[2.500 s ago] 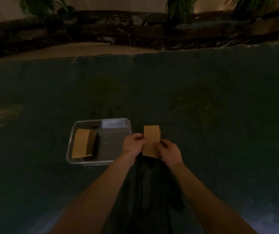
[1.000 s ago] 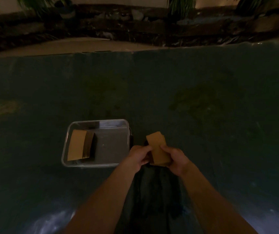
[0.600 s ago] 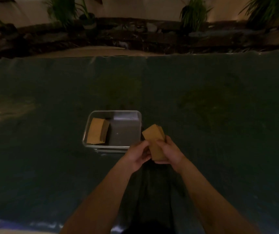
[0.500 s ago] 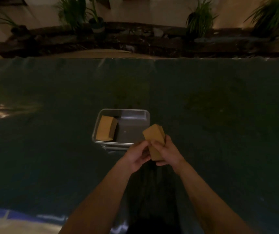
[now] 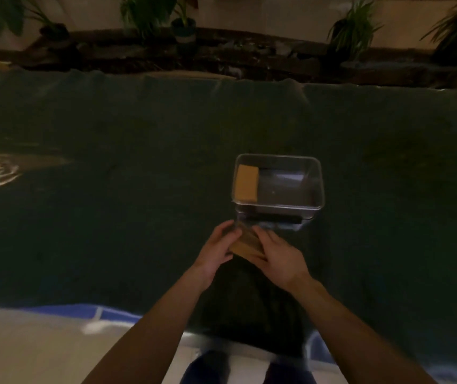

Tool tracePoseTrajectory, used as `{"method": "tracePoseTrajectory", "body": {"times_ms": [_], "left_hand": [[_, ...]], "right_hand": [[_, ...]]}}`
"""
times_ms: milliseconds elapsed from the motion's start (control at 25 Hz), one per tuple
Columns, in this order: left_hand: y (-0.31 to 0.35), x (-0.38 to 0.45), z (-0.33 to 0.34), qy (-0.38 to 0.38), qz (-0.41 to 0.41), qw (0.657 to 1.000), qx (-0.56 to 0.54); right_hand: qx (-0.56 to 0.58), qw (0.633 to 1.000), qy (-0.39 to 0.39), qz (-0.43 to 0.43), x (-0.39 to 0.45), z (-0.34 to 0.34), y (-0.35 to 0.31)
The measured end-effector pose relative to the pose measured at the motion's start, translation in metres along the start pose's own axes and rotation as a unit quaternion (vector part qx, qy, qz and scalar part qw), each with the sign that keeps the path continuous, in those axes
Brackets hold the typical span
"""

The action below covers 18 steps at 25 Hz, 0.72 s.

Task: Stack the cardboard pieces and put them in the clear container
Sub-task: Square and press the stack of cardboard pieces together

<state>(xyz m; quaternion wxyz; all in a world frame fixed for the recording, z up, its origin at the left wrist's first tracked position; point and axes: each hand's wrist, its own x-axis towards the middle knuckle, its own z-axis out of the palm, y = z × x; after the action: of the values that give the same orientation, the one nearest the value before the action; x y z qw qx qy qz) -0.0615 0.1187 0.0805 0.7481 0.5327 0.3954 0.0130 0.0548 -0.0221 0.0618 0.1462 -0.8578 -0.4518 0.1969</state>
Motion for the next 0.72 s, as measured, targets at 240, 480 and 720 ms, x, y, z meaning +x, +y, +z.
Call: {"method": "tracePoseTrajectory", "body": {"times_ms": [240, 480, 720], "left_hand": [[-0.044, -0.01, -0.052, 0.035, 0.006, 0.998, 0.048], [-0.076, 0.015, -0.058, 0.126, 0.095, 0.978, 0.135], [-0.11, 0.03, -0.062, 0.203, 0.155, 0.908, 0.333]], "right_hand": [[-0.031, 0.999, 0.027, -0.013, -0.002, 0.049, -0.04], [-0.033, 0.999, 0.032, -0.023, 0.013, 0.078, -0.038], [-0.069, 0.997, 0.04, -0.021, 0.016, 0.103, -0.033]]}}
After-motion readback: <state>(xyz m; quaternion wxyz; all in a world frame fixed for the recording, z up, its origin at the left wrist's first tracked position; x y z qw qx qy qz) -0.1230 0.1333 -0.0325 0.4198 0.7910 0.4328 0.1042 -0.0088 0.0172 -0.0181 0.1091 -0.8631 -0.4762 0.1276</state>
